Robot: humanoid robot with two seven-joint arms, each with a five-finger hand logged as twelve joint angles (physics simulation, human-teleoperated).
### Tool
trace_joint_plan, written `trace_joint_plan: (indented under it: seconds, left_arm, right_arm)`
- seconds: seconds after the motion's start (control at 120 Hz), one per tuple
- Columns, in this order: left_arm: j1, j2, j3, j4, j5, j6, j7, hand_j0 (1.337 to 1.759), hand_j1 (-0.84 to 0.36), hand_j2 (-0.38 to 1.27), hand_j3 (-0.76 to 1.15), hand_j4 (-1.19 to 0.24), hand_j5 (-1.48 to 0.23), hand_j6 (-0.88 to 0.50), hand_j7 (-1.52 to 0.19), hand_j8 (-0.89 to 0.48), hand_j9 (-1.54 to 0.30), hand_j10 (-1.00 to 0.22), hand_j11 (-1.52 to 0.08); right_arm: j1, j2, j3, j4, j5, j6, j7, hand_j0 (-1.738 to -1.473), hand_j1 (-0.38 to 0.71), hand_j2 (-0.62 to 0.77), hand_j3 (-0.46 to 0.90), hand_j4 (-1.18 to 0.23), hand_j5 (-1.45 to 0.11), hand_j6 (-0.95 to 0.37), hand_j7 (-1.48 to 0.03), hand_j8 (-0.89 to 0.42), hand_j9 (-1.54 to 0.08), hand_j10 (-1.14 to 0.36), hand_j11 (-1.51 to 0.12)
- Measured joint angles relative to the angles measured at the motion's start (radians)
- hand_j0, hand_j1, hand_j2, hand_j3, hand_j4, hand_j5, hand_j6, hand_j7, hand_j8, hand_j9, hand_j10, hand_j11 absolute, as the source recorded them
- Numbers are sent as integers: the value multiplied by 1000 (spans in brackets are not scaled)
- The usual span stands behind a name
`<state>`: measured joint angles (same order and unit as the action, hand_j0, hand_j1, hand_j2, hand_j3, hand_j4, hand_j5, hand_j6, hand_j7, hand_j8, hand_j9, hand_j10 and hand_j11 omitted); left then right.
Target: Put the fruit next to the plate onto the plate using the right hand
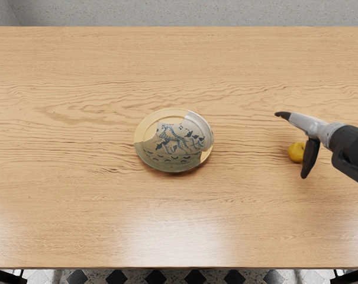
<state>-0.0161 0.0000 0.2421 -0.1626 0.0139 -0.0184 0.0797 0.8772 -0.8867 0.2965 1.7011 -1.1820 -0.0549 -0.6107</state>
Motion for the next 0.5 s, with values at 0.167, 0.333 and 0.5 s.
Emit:
trace_joint_plan:
  seconds: [0.167, 0.333, 0.5]
  left_arm:
    - [0, 0, 0, 0, 0, 0, 0, 1658, 349, 0, 0, 0, 0, 0, 0, 0, 0, 0, 0]
    - [0, 0, 0, 0, 0, 0, 0, 1658, 349, 0, 0, 0, 0, 0, 0, 0, 0, 0, 0]
    - [-1, 0, 0, 0, 0, 0, 0, 1658, 349, 0, 0, 0, 0, 0, 0, 0, 0, 0, 0]
  right_arm:
    - [-51, 12, 0, -8, -54, -61, 0, -1658, -237, -16, 0, -102, -126, -105, -125, -103, -125, -101, -125]
    - [-87, 15, -4, -34, -82, -109, 0, -1658, -146, -30, 0, -178, -224, -181, -223, -179, -224, -177, -223]
    - [-106, 15, -5, -58, -98, -130, 0, -1658, -106, -37, 0, -213, -269, -216, -267, -214, -268, -212, -268]
